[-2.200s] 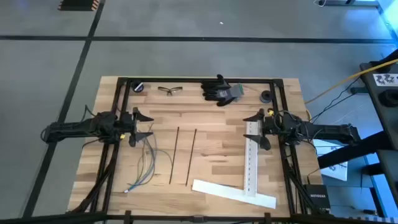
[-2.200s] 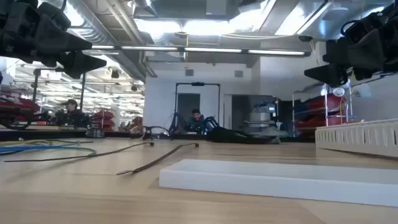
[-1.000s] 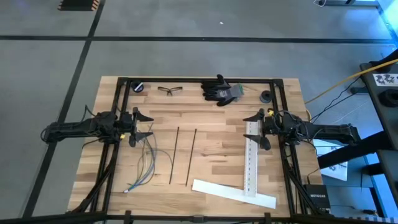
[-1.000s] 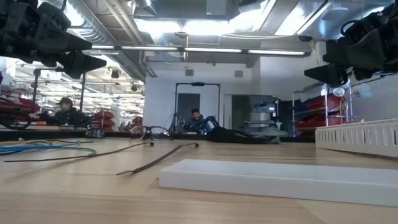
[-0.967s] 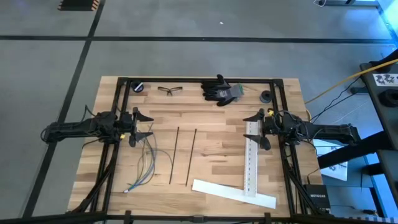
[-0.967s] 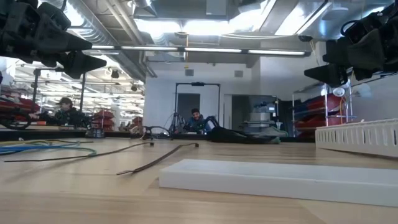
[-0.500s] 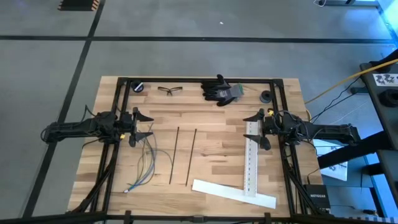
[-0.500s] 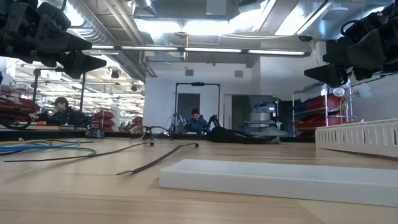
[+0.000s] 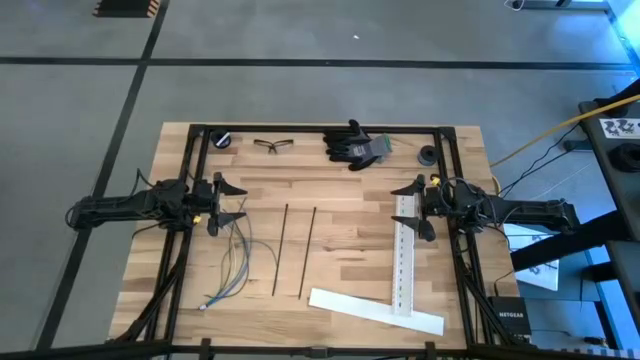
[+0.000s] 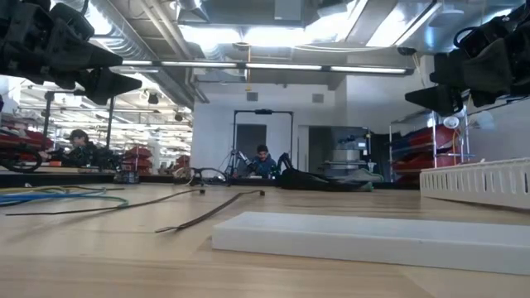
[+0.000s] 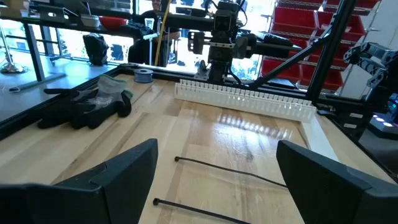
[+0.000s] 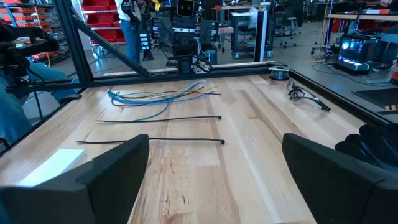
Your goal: Ziptie cables
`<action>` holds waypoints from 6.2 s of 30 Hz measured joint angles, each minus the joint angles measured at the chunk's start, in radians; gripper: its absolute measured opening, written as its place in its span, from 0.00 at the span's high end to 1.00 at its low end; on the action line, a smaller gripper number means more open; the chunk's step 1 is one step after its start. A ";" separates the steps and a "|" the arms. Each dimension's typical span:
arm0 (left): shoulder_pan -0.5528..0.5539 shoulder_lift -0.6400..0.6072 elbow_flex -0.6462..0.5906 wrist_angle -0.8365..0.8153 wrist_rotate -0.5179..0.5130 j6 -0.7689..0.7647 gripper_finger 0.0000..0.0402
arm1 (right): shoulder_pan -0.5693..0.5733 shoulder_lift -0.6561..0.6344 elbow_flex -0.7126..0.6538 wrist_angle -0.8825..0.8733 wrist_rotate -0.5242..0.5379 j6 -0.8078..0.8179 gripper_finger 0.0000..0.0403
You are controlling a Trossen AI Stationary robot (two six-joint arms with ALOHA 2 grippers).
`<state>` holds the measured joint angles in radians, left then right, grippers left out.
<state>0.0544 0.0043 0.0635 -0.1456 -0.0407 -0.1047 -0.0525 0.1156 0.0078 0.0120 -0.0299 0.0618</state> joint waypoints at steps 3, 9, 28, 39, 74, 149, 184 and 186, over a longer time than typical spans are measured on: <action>0.000 0.000 0.000 0.000 0.000 0.000 0.22 | 0.000 0.000 0.000 0.000 0.000 0.000 0.12; 0.000 0.000 0.000 0.000 0.000 0.000 0.22 | 0.000 0.000 0.000 0.000 0.000 0.000 0.12; 0.000 0.000 -0.003 0.015 0.000 -0.060 0.22 | 0.000 0.000 0.000 0.000 -0.002 0.028 0.12; 0.001 0.000 -0.005 0.093 -0.090 -0.193 0.22 | 0.000 0.000 0.000 0.010 0.045 0.367 0.12; -0.006 0.468 0.151 0.049 -0.147 -0.491 0.22 | 0.000 0.000 0.000 0.043 0.102 0.555 0.12; -0.045 1.741 0.442 0.613 -0.019 -0.600 0.85 | 0.000 0.197 0.004 0.064 0.127 0.374 0.12; -0.132 1.723 0.439 0.643 -0.656 -0.840 1.00 | 0.001 0.971 0.344 0.284 0.115 0.039 0.12; -0.133 1.723 0.440 0.649 -0.656 -0.896 1.00 | 0.001 1.057 0.390 0.285 0.101 0.014 0.12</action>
<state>-0.0785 1.7275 0.5034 0.5031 -0.6971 -1.0004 -0.0517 1.1730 0.3974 0.2966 0.0711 0.0753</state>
